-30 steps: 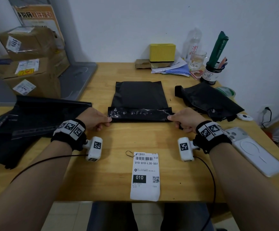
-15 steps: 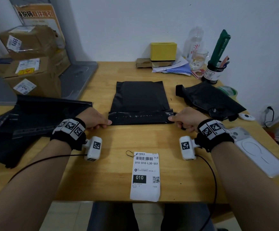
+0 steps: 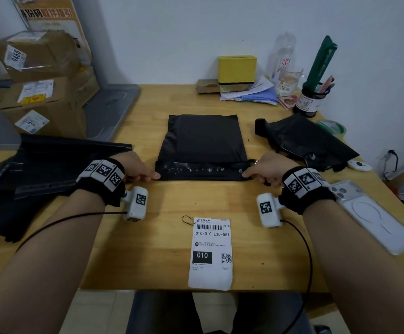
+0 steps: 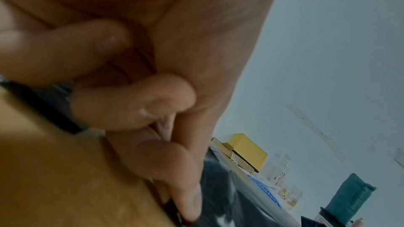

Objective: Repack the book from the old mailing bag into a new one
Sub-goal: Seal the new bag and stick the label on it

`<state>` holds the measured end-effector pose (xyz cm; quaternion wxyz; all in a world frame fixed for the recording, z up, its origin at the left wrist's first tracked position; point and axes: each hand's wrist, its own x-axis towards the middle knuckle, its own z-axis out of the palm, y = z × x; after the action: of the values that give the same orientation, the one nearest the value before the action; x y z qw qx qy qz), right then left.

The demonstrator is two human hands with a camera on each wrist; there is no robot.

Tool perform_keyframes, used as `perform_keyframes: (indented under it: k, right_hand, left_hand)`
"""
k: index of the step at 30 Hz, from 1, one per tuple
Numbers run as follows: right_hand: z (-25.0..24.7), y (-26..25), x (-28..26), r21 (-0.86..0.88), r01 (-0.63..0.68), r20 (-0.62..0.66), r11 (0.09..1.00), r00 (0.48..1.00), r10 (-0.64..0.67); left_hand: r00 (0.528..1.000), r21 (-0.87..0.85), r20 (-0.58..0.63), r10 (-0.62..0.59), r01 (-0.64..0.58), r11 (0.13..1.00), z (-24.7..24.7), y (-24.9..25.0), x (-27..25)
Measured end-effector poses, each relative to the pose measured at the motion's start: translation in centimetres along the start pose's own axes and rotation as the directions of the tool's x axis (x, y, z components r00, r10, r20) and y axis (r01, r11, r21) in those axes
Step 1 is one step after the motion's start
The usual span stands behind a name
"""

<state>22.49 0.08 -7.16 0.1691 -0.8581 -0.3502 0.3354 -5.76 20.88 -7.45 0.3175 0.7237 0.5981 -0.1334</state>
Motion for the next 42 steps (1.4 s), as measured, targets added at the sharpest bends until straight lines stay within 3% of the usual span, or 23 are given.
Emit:
perform_keyframes:
  k: [8, 11, 13, 16, 19, 23, 26, 30, 39, 42]
  right_hand:
    - [0.1, 0.2, 0.6, -0.029, 0.036, 0.028, 0.999, 0.999, -0.035]
    - [-0.6, 0.3, 0.6, 0.085, 0.032, 0.067, 0.996, 0.997, -0.038]
    - [-1.4, -0.1, 0.4, 0.208, 0.056, 0.05, 0.977, 0.996, -0.068]
    - [-1.9, -2.0, -0.5, 0.44, 0.186, -0.004, 0.879, 0.979, -0.206]
    - [-0.8, -4.4, -0.7, 0.686, 0.236, 0.014, 0.688, 0.941, -0.337]
    - [2.4, -6.7, 0.3, 0.846, 0.105, 0.096, 0.523, 0.934, -0.343]
    - [3.9, -7.0, 1.1, 0.909, 0.002, 0.146, 0.416, 0.935, -0.324]
    - [5.0, -6.3, 2.3, 0.951, -0.11, 0.209, 0.29, 0.917, -0.34]
    - [6.5, -5.4, 3.8, 0.973, -0.124, 0.197, 0.197, 0.89, -0.412]
    - [6.7, -4.9, 4.0, 0.963, -0.127, 0.218, 0.237, 0.885, -0.411]
  left_hand:
    - [0.999, 0.062, -0.044, 0.024, -0.021, 0.998, 0.4, 0.6, -0.4]
    - [0.994, 0.022, -0.091, 0.056, -0.054, 0.998, 0.0, 0.2, -1.2]
    - [0.985, -0.094, -0.118, 0.125, -0.136, 0.986, -0.7, 0.0, -1.7]
    - [0.953, -0.438, -0.141, 0.266, -0.302, 0.847, -1.1, 1.2, -2.9]
    - [0.926, -0.632, -0.077, 0.371, -0.333, 0.7, 0.1, 4.1, -4.3]
    - [0.909, -0.745, 0.027, 0.417, -0.26, 0.615, 3.2, 7.6, -4.1]
    - [0.901, -0.82, 0.025, 0.434, -0.23, 0.524, 4.8, 8.8, -2.9]
    - [0.89, -0.827, 0.004, 0.456, -0.253, 0.502, 6.0, 8.6, -1.5]
    - [0.836, -0.846, 0.013, 0.549, -0.283, 0.451, 6.3, 7.5, -0.7]
    - [0.811, -0.837, 0.029, 0.584, -0.3, 0.458, 6.3, 7.1, -0.9]
